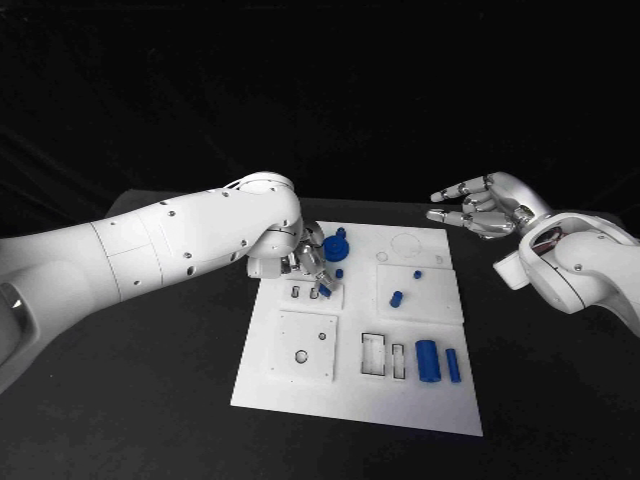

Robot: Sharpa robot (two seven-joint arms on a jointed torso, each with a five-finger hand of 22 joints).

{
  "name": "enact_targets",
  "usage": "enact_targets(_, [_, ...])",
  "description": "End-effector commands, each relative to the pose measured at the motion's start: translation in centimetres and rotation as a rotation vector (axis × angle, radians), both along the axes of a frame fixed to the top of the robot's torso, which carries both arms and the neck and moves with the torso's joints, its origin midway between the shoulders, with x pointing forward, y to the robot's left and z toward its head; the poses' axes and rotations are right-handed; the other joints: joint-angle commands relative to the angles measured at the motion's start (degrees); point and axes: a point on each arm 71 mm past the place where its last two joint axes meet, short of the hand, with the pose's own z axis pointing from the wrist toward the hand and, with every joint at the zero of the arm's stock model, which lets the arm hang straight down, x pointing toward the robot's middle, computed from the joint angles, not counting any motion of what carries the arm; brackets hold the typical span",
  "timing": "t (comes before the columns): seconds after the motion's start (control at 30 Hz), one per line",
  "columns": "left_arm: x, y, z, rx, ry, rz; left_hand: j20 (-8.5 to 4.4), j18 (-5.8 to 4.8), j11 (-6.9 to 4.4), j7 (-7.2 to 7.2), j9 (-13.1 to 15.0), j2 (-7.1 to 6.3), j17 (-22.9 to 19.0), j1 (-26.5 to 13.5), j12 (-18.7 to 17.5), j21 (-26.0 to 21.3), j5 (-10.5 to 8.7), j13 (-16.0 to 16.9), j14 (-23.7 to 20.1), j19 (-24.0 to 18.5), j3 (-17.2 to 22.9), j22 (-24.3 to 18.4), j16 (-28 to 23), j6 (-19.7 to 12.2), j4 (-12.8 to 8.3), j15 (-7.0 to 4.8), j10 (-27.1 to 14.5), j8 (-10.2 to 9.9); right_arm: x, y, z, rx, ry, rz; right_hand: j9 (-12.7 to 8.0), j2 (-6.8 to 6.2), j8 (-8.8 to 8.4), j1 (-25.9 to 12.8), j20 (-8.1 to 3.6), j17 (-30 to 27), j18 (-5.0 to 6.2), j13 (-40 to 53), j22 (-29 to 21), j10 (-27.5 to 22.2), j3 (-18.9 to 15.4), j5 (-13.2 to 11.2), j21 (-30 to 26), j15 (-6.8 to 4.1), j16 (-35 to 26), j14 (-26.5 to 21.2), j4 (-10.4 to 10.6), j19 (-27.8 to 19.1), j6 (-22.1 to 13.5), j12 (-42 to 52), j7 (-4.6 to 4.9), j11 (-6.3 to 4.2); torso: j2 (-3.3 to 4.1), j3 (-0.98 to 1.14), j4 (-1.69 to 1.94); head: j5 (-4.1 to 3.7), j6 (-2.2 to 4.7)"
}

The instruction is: Assemble the parts on the task board

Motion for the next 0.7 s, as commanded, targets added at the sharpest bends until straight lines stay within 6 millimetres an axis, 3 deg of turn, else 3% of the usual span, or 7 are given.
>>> enact_targets(0.03, [-0.1, -0.1, -0.1, -0.013, 0.01, 0.001, -0.2, -0.13, 0.32, 0.34, 0.61, -1.2, 15.08, 2.04, -0.47, 0.04, 3.27, -0.32, 6.03, 3.34, 6.55, 6.69, 0.17, -0.52, -4.51, -0.25, -0.38, 0.1, 0.0, 0.1, -0.1, -0.002, 0.006, 0.012, 0.1, 0.46, 0.36, 0.14, -0.03, 12.01, 0.39, 1.61, -0.06, -0.14, -0.3, 0.28, -0.18, -0.11, -0.37, 5.29, -0.06, -0.23, 0.01, -0.24, -0.13, -0.15, -0.01, 0.0, 0.0, -0.01, -0.09])
enact_targets(0.1, [-0.1, -0.1, -0.1, -0.024, 0.009, 0.007, 0.03, -0.14, 0.51, 0.63, 1.12, -2.45, 15.08, 1.33, -0.68, 0.01, 4.83, -0.49, 6.03, 3.34, 9.41, 6.73, 0.17, -0.62, -5.29, 0.01, -0.28, 0.35, 0.0, 0.1, -0.1, -0.002, 0.006, 0.012, 0.1, 0.46, 0.36, 0.14, -0.03, 12.01, 0.39, 1.61, -0.06, -0.14, -0.3, 0.28, -0.18, -0.11, -0.37, 5.29, -0.06, -0.23, 0.01, -0.24, -0.13, -0.15, 0.01, 0.0, 0.01, 0.03, -0.07])
enact_targets(0.2, [-0.2, -0.1, 0.0, -0.044, 0.002, 0.02, 0.25, -0.13, 0.75, 0.67, 2.09, -3.95, 15.08, -0.25, -0.8, 0.01, 5.26, -0.55, 6.03, 3.36, 13.45, 6.84, 0.17, -0.8, -6.62, 0.11, 0.04, 0.85, 0.0, 0.1, -0.1, -0.002, 0.006, 0.011, 0.1, 0.46, 0.36, 0.14, -0.03, 12.01, 0.39, 1.61, -0.06, -0.14, -0.3, 0.28, -0.18, -0.11, -0.37, 5.29, -0.06, -0.23, 0.01, -0.24, -0.13, -0.15, -0.03, 0.03, 0.02, 0.0, -0.06])
enact_targets(0.57, [-0.9, 1.3, 0.7, -0.124, -0.068, 0.083, 0.3, -0.19, 0.66, 0.81, 2.99, -5.08, 15.08, -1.47, -0.21, 0.2, 5.55, 0.33, 6.03, 3.46, 16.26, 7.16, 0.17, -0.68, -8.38, 0.15, 0.87, 1.39, -0.1, -0.1, -0.1, -0.002, 0.009, 0.008, 0.09, 0.55, 0.36, -0.01, -0.03, 12.0, 0.39, 1.62, -0.08, -0.12, -0.42, 0.32, -0.21, -0.11, -0.38, 5.29, 0.03, -0.23, 0.01, -0.2, -0.14, -0.14, -0.1, 0.11, 0.19, 0.26, 0.11])
enact_targets(0.7, [-1.3, 1.9, 1.0, -0.153, -0.103, 0.106, 0.29, -0.24, 0.64, 0.79, 3.1, -5.23, 15.08, -1.66, 0.12, 0.39, 5.55, 0.83, 6.03, 3.53, 16.7, 7.38, 0.17, -0.53, -8.65, 0.13, 1.23, 1.48, -0.1, -0.2, 0.0, -0.002, 0.008, 0.006, 0.09, 0.55, 0.36, -0.01, -0.03, 12.0, 0.39, 1.62, -0.08, -0.12, -0.42, 0.32, -0.21, -0.11, -0.38, 5.29, 0.03, -0.23, 0.01, -0.2, -0.14, -0.14, -0.25, 0.12, 0.43, 0.05, -0.01])
